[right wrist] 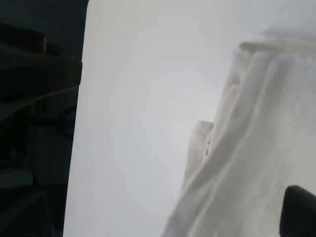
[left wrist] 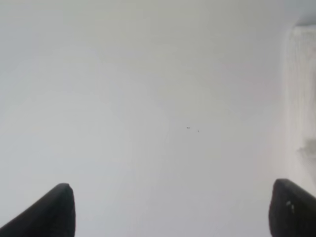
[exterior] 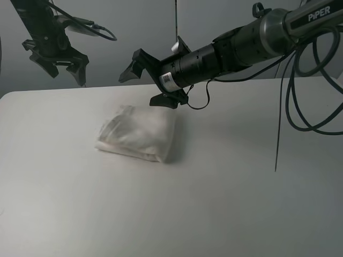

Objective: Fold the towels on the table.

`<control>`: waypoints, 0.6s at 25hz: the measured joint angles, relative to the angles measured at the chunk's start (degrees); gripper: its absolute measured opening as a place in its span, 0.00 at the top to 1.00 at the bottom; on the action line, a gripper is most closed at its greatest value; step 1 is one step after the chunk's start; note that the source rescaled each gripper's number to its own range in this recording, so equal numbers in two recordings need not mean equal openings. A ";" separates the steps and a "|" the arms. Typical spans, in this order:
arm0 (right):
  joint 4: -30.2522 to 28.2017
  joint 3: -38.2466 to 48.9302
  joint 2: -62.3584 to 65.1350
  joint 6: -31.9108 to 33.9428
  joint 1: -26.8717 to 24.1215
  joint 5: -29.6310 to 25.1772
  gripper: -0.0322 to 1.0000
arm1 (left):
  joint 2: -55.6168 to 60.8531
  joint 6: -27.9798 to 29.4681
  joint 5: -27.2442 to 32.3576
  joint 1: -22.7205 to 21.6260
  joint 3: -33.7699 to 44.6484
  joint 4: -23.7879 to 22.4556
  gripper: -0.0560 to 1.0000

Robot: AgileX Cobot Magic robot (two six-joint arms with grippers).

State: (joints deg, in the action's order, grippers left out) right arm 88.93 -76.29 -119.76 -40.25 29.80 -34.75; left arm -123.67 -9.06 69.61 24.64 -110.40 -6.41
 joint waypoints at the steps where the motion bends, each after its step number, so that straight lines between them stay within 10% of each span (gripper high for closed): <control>1: 0.09 0.00 0.00 0.00 0.11 0.00 0.00 | 0.00 0.00 0.00 0.00 0.00 -0.10 0.00; 8: -2.63 0.00 0.57 -3.29 0.18 -2.21 0.00 | 0.54 -0.14 0.08 0.00 0.00 -0.34 0.00; 15: -21.94 0.00 9.56 0.21 -2.30 -1.78 0.00 | 7.84 -0.27 0.21 -0.09 0.00 -0.13 0.00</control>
State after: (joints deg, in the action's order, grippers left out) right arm 66.98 -76.29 -110.20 -40.04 27.51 -36.52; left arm -115.82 -9.33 69.81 24.56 -110.40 -6.54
